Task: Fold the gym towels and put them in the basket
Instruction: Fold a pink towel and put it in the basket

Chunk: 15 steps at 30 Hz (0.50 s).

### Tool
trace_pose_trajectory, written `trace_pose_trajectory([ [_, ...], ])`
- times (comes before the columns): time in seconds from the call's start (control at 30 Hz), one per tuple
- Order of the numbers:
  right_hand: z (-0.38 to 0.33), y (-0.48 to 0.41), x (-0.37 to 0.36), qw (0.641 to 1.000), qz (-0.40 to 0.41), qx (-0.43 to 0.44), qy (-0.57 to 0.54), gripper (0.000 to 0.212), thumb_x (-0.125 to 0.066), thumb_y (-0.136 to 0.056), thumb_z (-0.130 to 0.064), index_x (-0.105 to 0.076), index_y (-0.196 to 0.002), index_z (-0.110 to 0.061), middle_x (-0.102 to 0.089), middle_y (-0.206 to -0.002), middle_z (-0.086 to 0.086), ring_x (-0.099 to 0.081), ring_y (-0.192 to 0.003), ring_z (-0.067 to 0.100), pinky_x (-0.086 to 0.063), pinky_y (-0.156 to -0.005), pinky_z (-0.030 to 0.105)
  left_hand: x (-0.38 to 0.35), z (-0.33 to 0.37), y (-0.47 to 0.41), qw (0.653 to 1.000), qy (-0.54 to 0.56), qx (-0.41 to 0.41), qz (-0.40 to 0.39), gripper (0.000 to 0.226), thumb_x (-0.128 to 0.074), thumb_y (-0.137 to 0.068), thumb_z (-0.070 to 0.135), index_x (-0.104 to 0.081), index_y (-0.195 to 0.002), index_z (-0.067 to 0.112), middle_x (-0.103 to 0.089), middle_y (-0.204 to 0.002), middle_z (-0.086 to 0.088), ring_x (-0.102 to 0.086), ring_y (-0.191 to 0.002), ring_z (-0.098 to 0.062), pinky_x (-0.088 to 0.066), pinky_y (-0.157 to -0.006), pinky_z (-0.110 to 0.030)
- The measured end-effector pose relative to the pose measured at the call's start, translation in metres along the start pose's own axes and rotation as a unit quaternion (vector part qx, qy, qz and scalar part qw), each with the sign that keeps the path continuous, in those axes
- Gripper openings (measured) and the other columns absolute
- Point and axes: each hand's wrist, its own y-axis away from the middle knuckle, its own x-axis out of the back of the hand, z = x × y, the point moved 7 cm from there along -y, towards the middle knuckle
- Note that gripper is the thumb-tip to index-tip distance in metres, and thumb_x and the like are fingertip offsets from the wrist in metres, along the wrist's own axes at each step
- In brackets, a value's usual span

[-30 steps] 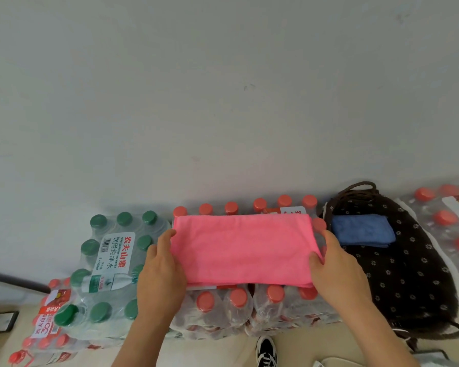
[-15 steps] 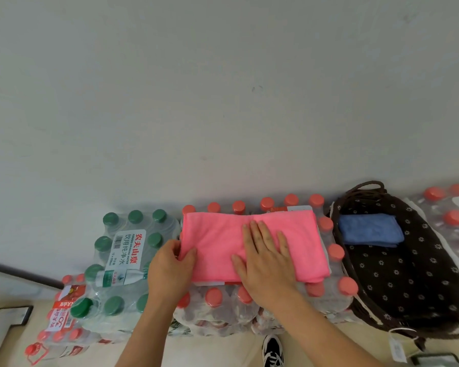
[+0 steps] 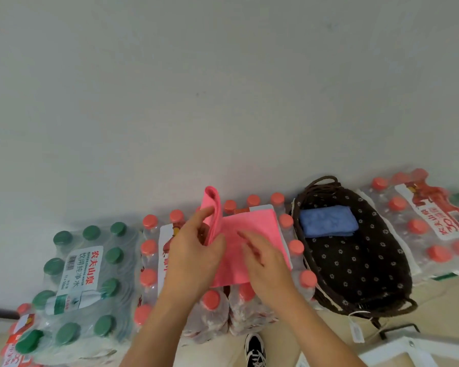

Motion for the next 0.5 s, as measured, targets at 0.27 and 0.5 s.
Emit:
trace_pose_trajectory([
  [0.27, 0.042, -0.015, 0.050, 0.933, 0.025, -0.244, -0.263, 0.030, -0.058, -0.093, -0.024, -0.069, -0.087, 0.004, -0.067, -0.079, 0.014, -0.062, -0.078, 0.023, -0.047, -0.070, 0.032, -0.128, 0.001, 0.016, 0.958, -0.203, -0.139, -0.148, 0.035, -0.049, -0.080, 0.017, -0.056, -0.115, 0.011, -0.056, -0.097, -0.006, -0.056, -0.080, -0.027, -0.038, -0.063, -0.036],
  [0.5, 0.046, -0.039, 0.060, 0.986, 0.039, -0.160, -0.009, 0.040, -0.054, -0.090, -0.019, -0.045, -0.051, -0.011, -0.044, -0.050, 0.001, -0.040, -0.054, 0.016, -0.039, -0.057, 0.042, -0.134, -0.012, 0.028, 0.937, -0.256, -0.196, -0.137, 0.050, -0.063, -0.067, 0.015, -0.055, -0.116, 0.013, -0.050, -0.090, 0.000, -0.045, -0.074, -0.017, -0.038, -0.060, -0.030],
])
